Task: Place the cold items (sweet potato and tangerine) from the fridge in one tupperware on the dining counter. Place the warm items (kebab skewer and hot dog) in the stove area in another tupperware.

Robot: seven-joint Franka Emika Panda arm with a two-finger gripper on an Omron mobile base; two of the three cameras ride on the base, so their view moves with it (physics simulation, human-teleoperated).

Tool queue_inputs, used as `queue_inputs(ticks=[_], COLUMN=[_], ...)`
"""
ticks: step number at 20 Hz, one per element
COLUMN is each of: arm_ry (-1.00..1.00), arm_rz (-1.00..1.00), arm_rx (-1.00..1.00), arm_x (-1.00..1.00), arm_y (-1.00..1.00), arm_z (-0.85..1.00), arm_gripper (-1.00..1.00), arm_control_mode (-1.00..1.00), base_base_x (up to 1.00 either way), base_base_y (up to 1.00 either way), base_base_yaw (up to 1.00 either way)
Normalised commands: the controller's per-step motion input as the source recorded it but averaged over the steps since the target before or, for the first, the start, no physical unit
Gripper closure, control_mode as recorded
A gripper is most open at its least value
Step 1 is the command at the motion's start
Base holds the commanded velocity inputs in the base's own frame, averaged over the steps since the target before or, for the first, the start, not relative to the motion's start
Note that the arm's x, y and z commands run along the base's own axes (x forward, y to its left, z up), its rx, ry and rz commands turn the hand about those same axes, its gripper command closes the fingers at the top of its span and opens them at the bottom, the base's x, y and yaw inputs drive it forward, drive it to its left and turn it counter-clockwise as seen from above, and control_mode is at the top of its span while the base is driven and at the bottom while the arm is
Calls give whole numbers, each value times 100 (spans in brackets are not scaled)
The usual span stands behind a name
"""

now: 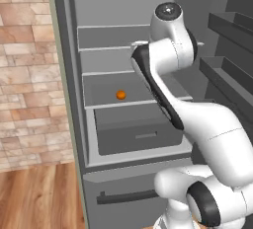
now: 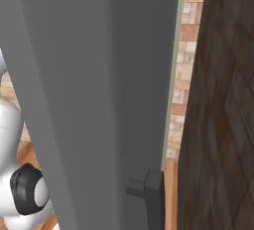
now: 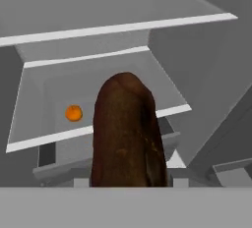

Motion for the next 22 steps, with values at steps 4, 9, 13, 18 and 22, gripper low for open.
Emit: queue_inputs(ticks=[4,9,13,18,22], arm_ry=[21,25,25,19,11], arm_rz=[-3,1,8,-2,-4], arm_rx=[1,12,10,0,0], arm_x=[-100,-100,-65,-20,-48], arm_y=[0,-9,-13,-1,-9], arm_z=[-14,-37,-23,-43,-30], arm_gripper=[100,100,100,100,100], arm_control_mode=[-100,-100,-100,-100,-100], base_base_x=[0,0,0,0,0], base_base_y=[0,0,0,0,0], base_base_yaw=[0,0,0,0,0])
